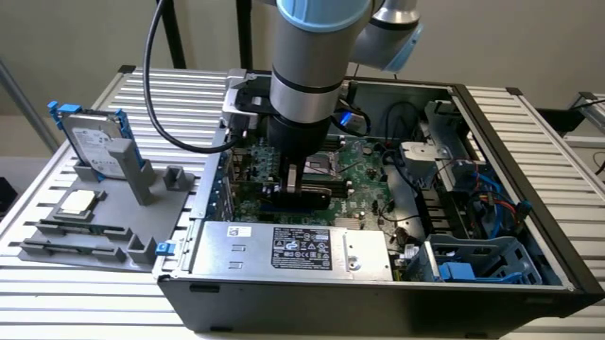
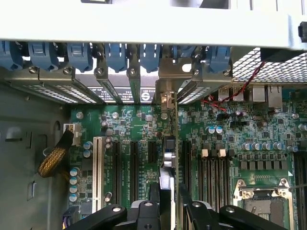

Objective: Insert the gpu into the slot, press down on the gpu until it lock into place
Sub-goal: 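Insert the gpu into the slot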

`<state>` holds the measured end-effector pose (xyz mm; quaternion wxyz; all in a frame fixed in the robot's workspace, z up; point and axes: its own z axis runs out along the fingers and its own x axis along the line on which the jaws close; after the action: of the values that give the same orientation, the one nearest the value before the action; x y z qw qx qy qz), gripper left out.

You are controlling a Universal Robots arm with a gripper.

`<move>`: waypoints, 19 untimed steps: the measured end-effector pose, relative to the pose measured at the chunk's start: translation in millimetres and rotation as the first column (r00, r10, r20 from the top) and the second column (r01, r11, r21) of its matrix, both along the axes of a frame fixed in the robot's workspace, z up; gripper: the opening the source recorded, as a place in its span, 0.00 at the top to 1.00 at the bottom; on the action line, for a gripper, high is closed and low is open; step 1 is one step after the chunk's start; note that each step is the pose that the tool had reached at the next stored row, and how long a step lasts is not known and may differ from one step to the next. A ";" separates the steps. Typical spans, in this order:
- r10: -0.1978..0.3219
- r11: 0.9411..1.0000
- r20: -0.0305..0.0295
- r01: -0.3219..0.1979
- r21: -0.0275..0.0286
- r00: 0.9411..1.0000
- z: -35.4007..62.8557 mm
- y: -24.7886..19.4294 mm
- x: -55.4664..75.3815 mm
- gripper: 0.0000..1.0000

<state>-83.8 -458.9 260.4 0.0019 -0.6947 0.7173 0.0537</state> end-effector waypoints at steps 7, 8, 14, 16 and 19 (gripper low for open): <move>0.000 1.000 -0.001 0.000 0.000 1.000 0.0 0.0 1.3 0.74; 0.000 1.000 -0.002 0.000 0.000 1.000 -0.1 0.0 1.6 0.74; -0.001 1.000 -0.006 0.001 0.000 1.000 0.0 0.0 3.0 0.74; -0.002 1.000 -0.009 0.002 0.000 1.000 0.0 0.0 3.6 0.74; -0.005 1.000 -0.013 0.005 0.000 1.000 0.0 0.0 4.1 0.74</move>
<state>-79.7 -458.9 260.4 -0.0027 -0.6926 0.7189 0.0584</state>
